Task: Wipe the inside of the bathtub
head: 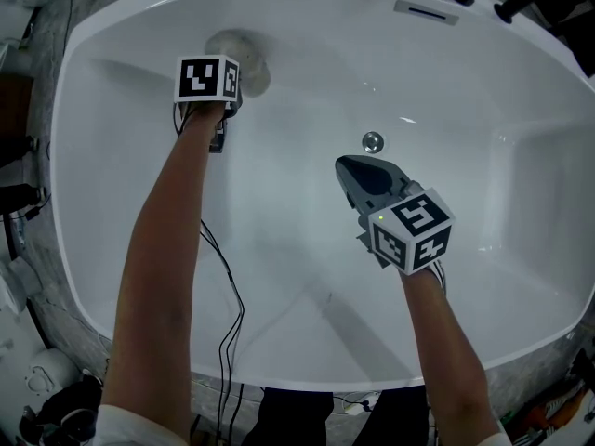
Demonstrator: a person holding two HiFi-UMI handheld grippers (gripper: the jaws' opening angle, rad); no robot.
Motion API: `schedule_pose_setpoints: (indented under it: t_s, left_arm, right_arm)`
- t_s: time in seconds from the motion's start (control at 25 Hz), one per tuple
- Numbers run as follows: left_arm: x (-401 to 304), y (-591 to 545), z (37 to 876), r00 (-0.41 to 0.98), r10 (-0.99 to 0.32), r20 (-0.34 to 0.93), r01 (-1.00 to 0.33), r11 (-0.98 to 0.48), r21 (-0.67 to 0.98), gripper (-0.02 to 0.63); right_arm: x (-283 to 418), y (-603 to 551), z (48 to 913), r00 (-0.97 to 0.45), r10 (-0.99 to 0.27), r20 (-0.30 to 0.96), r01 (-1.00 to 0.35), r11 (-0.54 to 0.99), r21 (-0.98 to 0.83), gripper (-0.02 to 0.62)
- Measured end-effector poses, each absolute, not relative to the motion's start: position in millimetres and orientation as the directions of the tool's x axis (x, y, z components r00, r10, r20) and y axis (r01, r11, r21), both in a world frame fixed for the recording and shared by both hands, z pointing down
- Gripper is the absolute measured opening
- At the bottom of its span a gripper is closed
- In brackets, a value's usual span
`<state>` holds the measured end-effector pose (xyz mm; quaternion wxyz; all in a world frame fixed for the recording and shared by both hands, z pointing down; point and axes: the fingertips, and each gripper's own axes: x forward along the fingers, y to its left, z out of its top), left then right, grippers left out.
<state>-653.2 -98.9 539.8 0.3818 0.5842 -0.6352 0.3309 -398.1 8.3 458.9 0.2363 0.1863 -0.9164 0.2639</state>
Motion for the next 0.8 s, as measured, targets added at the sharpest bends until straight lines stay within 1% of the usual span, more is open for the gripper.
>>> schedule_pose_setpoints:
  t_s: [0.4,0.52,0.8]
  left_arm:
    - [-711,-79,538,-0.061,-0.493,0.868,-0.993,0.120,-0.002,0.095]
    - [-735,-71,538,-0.087,-0.492,0.866,-0.989,0.145,-0.017,0.095]
    - [-773,-58,547,-0.112,-0.475,0.873,-0.989,0.140,-0.050,0.095]
  right_arm:
    - [-432,25,469,-0.823,-0.201,0.532,-0.453,0.796,-0.401,0.020]
    - [-445,28,473,-0.830,-0.198,0.521,-0.446,0.797,-0.407,0.020]
    - [-480,37,487,-0.846,-0.211,0.490,-0.445,0.785,-0.431,0.020]
